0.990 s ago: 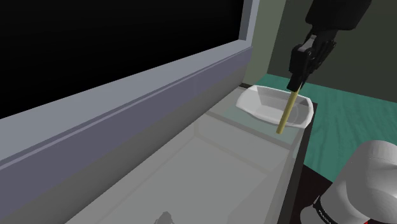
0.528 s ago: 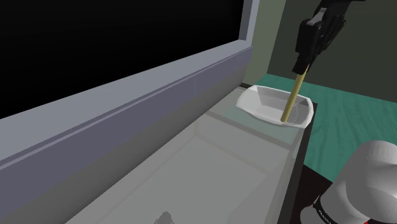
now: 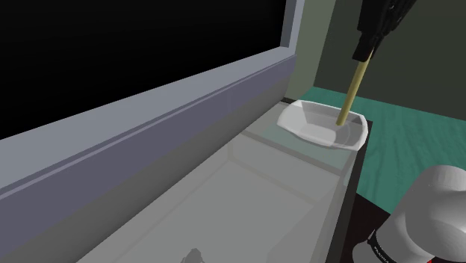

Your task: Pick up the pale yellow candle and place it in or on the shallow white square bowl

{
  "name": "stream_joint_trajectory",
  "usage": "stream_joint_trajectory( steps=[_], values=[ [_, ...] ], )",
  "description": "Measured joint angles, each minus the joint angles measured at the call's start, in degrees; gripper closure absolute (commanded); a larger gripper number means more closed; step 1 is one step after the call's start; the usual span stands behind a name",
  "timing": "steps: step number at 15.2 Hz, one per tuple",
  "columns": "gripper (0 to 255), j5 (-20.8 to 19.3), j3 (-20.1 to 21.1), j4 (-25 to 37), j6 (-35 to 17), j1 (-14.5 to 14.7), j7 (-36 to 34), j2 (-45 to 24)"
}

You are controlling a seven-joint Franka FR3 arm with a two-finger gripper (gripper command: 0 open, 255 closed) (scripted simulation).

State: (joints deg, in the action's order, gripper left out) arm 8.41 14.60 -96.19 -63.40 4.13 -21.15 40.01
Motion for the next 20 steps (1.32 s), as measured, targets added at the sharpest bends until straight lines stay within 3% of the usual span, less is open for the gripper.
stream_joint_trajectory(
  steps=[8, 12, 20],
  values=[
    [255, -5.3, -7.4, 12.7, 4.5, -1.2, 9.0, -9.1],
    [255, -7.3, -10.7, 22.4, 7.4, -1.9, 13.5, -16.0],
    [255, -7.5, -11.6, 11.7, 1.6, -1.9, 14.7, -11.1]
  ],
)
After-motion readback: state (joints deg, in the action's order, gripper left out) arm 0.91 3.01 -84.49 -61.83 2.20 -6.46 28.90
